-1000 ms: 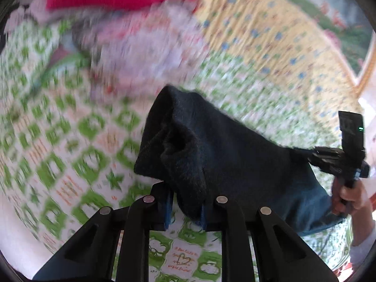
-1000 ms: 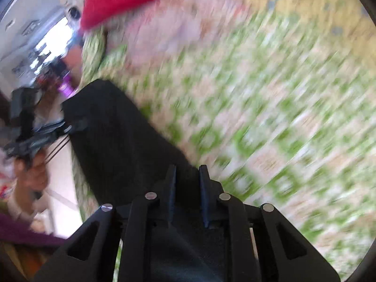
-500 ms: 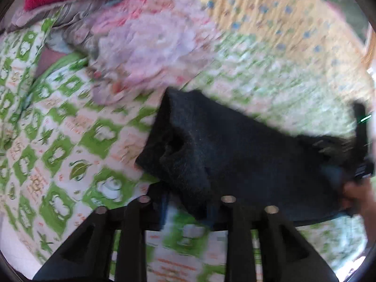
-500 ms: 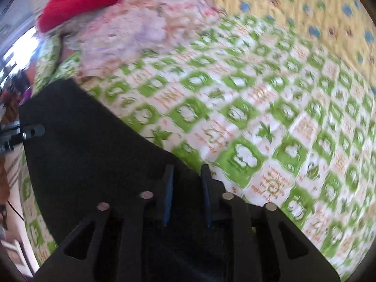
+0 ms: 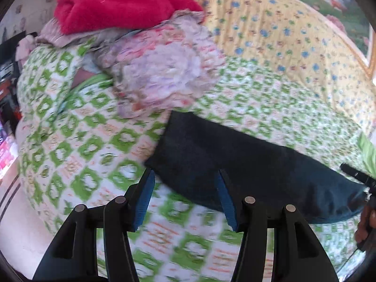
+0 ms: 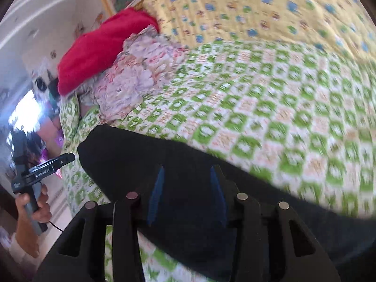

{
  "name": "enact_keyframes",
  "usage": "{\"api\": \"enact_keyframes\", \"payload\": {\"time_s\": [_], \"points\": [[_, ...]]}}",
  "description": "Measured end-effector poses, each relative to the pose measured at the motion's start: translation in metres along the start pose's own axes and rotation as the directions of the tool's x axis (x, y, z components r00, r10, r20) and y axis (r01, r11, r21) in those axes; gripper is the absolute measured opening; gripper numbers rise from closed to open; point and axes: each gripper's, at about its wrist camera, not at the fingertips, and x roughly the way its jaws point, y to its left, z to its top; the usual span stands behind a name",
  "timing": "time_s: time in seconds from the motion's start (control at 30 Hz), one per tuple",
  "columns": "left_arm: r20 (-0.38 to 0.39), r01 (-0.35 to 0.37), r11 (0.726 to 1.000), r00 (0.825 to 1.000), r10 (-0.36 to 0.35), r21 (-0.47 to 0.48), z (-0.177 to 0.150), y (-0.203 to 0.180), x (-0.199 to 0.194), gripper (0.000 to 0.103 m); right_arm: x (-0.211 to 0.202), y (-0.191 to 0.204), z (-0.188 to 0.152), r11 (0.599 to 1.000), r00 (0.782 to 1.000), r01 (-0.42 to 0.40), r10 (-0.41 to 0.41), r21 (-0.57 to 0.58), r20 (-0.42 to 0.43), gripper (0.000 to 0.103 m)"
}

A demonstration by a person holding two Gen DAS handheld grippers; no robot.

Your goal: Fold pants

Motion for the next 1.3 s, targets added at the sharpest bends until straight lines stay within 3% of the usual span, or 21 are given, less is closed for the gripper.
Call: {"api": "enact_keyframes", "payload": {"time_s": [0.23, 0.47, 0.67, 0.9, 1.07, 1.23, 1.3], "points": [[-0.034, 0.116, 0.99, 0.993, -0.114, 0.084, -0.008, -0.059, -0.003, 0.057, -0.039, -0.028, -0.044, 0.993, 0.998, 0.056, -0.056, 0.105, -0.003, 0.043], [-0.101, 0.247, 0.949, 0.968, -0.231, 0.198, -0.02, -0.13, 0.007, 0.059, -0.082, -0.052, -0.075, 0.975, 0.99, 0.129, -0.136, 0.183, 0.028, 0.043], [-0.152, 0.339, 0.889, 0.94, -0.306, 0.308, -0.027, -0.188, 0.008, 0.064, -0.108, -0.07, -0.092, 0.954, 0.98, 0.176, -0.194, 0.244, 0.052, 0.044], [-0.211, 0.426, 0.83, 0.904, -0.372, 0.36, -0.03, -0.235, 0.011, 0.066, -0.134, -0.088, -0.109, 0.924, 0.965, 0.219, -0.253, 0.312, 0.074, 0.049], [-0.3, 0.518, 0.765, 0.853, -0.427, 0.384, -0.029, -0.269, 0.018, 0.071, -0.15, -0.103, -0.119, 0.898, 0.949, 0.259, -0.305, 0.355, 0.079, 0.051], [-0.348, 0.551, 0.7, 0.833, -0.43, 0.454, -0.029, -0.308, 0.021, 0.072, -0.167, -0.125, -0.126, 0.856, 0.934, 0.281, -0.348, 0.433, 0.083, 0.051], [-0.387, 0.593, 0.666, 0.804, -0.452, 0.453, -0.027, -0.321, 0.025, 0.072, -0.171, -0.133, -0.129, 0.838, 0.928, 0.29, -0.364, 0.462, 0.079, 0.051]]}}
